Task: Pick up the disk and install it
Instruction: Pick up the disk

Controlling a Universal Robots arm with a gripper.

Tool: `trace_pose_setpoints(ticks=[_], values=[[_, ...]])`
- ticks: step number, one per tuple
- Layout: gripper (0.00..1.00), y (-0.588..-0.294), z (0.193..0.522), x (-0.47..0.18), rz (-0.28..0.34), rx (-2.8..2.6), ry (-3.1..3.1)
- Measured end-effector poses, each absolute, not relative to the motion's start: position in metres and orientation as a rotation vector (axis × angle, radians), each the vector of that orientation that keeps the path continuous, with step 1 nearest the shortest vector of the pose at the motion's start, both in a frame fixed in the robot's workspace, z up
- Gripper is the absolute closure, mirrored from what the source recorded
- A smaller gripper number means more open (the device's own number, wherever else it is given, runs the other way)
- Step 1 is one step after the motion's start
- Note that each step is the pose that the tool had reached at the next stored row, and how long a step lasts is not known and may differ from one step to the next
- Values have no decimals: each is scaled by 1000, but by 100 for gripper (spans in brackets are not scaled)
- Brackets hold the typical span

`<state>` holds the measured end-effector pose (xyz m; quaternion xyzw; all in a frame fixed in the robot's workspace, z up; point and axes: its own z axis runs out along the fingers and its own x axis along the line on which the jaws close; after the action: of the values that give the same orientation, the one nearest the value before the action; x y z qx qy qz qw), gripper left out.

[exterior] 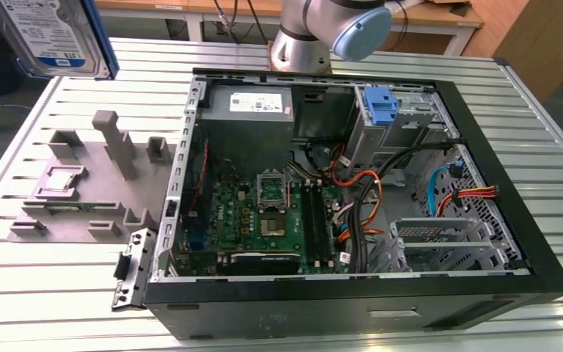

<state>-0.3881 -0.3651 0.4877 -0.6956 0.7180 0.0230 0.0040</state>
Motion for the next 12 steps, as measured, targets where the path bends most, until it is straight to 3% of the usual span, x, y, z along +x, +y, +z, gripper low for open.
trace_pose_setpoints(ticks=[12], values=[[63, -365, 488, -382, 72, -2180, 2250]])
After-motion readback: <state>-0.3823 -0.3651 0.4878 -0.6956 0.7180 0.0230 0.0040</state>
